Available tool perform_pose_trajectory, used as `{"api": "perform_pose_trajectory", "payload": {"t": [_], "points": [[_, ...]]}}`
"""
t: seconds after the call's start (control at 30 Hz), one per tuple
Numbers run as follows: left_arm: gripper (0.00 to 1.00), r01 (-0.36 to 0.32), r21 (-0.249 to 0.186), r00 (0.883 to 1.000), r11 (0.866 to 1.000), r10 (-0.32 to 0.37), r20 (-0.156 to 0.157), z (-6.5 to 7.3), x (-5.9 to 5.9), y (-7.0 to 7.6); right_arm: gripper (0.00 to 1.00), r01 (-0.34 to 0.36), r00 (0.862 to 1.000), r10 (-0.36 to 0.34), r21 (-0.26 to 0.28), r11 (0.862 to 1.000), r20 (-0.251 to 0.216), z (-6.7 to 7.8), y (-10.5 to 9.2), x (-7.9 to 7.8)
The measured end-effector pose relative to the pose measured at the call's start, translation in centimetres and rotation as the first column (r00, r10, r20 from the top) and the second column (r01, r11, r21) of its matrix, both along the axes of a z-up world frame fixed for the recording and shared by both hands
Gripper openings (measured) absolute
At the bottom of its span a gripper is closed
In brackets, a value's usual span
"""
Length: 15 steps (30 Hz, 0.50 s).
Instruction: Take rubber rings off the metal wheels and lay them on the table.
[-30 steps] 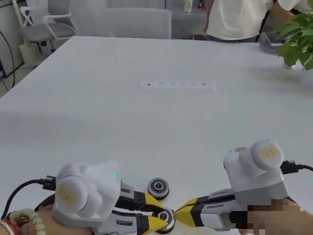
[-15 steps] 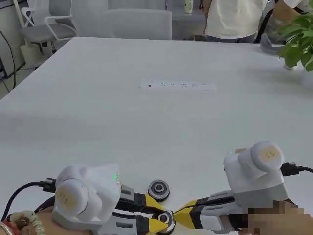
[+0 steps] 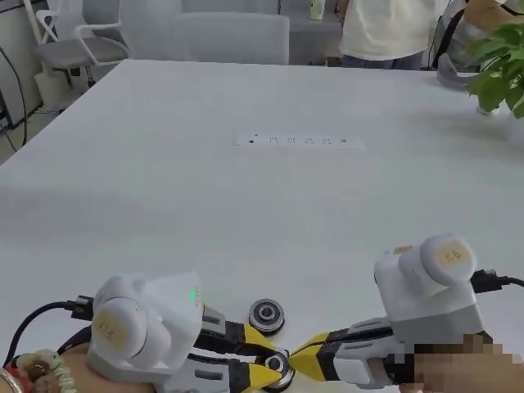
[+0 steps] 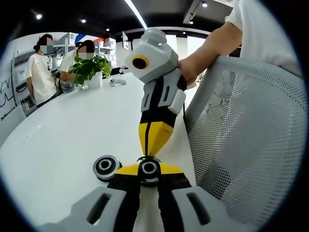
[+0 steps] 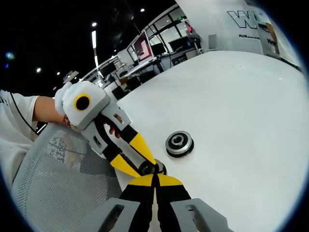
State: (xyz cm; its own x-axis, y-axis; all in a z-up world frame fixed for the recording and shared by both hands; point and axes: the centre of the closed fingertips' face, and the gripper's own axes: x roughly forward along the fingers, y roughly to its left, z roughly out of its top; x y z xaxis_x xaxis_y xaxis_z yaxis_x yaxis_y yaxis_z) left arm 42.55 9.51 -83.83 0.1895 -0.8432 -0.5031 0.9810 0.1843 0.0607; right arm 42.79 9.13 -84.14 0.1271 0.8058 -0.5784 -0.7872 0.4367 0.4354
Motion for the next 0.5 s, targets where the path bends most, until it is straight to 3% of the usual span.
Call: {"api": "perform_pose_trajectory", "payload": {"t": [0.5], "points": [[0.07, 0.001, 0.002, 1.0, 1.0, -0.001, 0.003, -0.03, -0.01, 0.01, 0.0, -0.009, 1.0, 0.009, 0.013, 1.0, -0.002, 0.36, 0.37, -0.18]]}}
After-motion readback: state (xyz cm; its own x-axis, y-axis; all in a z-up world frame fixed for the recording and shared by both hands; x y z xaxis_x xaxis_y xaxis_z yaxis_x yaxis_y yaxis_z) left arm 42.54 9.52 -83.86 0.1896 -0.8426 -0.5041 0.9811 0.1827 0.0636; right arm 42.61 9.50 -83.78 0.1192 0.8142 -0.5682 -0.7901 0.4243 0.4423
